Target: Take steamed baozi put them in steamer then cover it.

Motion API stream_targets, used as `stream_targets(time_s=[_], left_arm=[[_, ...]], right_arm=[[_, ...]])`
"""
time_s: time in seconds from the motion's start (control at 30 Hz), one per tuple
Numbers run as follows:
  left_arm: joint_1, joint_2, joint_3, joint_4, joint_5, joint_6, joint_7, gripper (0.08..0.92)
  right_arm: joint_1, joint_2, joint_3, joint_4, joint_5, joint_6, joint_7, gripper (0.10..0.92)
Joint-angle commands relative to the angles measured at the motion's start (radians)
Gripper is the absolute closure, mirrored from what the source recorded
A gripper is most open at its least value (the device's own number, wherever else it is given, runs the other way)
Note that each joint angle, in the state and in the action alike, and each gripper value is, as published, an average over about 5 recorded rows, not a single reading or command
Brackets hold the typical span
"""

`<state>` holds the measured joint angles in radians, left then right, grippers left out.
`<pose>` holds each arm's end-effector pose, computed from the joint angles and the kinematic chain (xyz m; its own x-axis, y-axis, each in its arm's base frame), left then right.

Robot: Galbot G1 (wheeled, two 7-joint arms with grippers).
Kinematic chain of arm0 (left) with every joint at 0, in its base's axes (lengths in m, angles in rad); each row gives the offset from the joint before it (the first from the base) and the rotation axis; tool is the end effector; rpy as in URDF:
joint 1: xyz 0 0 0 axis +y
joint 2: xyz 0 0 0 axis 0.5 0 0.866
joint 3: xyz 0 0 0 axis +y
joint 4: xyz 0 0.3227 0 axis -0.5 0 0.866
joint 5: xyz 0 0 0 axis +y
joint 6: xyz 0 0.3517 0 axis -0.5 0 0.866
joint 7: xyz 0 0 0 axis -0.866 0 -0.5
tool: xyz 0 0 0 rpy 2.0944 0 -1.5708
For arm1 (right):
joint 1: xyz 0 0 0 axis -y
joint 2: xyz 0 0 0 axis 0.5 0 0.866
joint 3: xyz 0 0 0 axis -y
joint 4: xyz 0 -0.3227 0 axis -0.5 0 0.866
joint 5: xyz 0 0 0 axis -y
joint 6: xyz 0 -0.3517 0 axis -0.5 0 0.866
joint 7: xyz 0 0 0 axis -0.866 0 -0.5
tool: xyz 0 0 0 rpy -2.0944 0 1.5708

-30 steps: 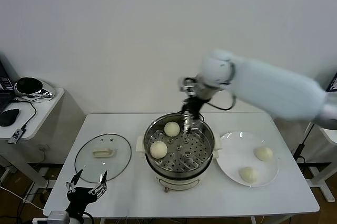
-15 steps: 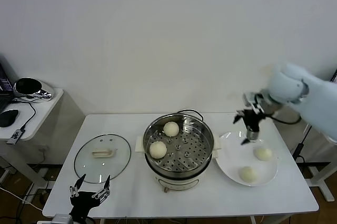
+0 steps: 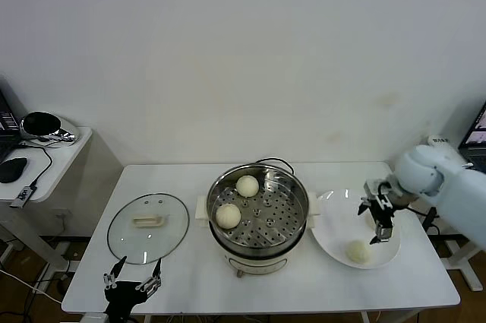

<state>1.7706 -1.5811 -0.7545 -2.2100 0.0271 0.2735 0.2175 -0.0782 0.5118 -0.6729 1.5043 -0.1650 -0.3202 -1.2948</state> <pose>0.1308 0.0634 -0.2670 -0.9317 -0.0100 0.3632 0.0262 0.9952 0.0945 0.4471 -0.1418 -0.1514 -0.0696 -0.0517 0.9962 -0.9943 -0.0768 -0.0735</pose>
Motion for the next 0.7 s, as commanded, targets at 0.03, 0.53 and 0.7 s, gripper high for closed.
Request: stream_targets(time_s=[0.03, 0.53, 0.7], left_arm=[[-0.007, -0.001, 0.002, 0.029, 0.005, 0.001, 0.001, 0.177], [-0.022, -0.002, 0.005, 0.053, 0.007, 0.003, 0.004, 0.177], [-0.024, -0.004, 0.004, 0.060, 0.009, 0.002, 0.003, 0.177]], right_arm=[[-0.124, 0.054, 0.062, -0.076, -0.074, 0.020, 0.002, 0.203], [-0.130, 0.103, 0.038, -0.121, -0.097, 0.026, 0.011, 0.203], [-0.132, 0.121, 0.037, -0.137, -0.106, 0.026, 0.020, 0.203]])
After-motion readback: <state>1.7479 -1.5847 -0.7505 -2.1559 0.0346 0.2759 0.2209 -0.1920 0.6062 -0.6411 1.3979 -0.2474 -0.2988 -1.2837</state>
